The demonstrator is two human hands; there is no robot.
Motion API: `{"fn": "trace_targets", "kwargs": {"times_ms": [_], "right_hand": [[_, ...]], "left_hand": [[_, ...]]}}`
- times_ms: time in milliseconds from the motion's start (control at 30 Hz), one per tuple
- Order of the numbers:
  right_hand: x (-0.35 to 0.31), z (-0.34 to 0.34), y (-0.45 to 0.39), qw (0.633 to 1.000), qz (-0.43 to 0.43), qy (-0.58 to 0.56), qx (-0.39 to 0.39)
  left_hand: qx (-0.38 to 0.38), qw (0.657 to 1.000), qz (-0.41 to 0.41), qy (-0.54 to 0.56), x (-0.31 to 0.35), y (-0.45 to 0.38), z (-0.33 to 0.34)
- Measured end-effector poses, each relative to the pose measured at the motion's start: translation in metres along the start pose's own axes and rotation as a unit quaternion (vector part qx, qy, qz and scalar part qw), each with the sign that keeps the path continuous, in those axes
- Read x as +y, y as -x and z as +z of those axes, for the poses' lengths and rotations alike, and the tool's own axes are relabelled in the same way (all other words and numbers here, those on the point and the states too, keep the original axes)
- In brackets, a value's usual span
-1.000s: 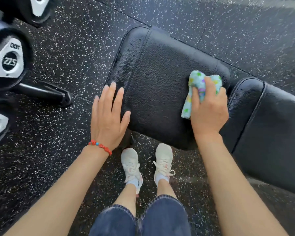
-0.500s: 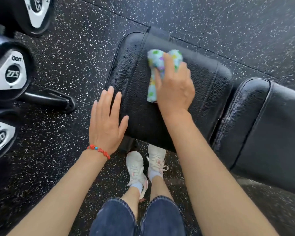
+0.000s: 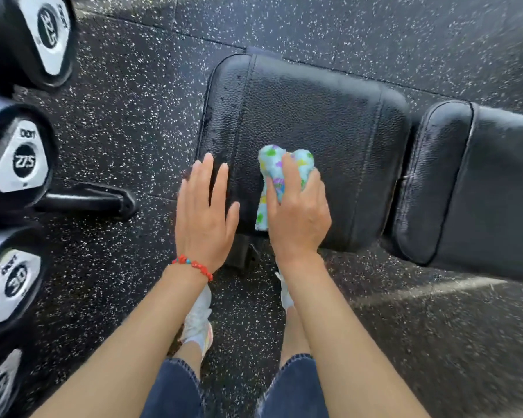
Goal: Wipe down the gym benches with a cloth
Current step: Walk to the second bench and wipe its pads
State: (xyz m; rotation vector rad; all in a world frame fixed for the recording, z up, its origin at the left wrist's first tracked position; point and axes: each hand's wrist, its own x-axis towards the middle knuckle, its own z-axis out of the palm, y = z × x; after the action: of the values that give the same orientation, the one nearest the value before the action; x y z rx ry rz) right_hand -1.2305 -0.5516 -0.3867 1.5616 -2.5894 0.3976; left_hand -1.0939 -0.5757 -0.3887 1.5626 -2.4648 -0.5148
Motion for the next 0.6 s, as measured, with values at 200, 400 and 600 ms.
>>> {"fn": "trace_targets", "kwargs": {"times_ms": [200, 400, 600], "right_hand": [[0.058, -0.010, 0.012, 0.997, 0.005, 0.065, 0.052], [0.027, -0.013, 0.025, 0.957, 0.286, -0.026, 0.050], [-0.045, -0.005, 0.041, 0.983, 0.180, -0.048, 0.002]], "left_hand": [[-0.022, 0.998, 0.054, 0.001, -0.014, 0.000, -0.004], [-0.047, 0.995, 0.090, -0.002, -0.024, -0.003, -0.012], [-0.053, 0.990, 0.132, 0.000, -0.040, -0.002, -0.020]]}}
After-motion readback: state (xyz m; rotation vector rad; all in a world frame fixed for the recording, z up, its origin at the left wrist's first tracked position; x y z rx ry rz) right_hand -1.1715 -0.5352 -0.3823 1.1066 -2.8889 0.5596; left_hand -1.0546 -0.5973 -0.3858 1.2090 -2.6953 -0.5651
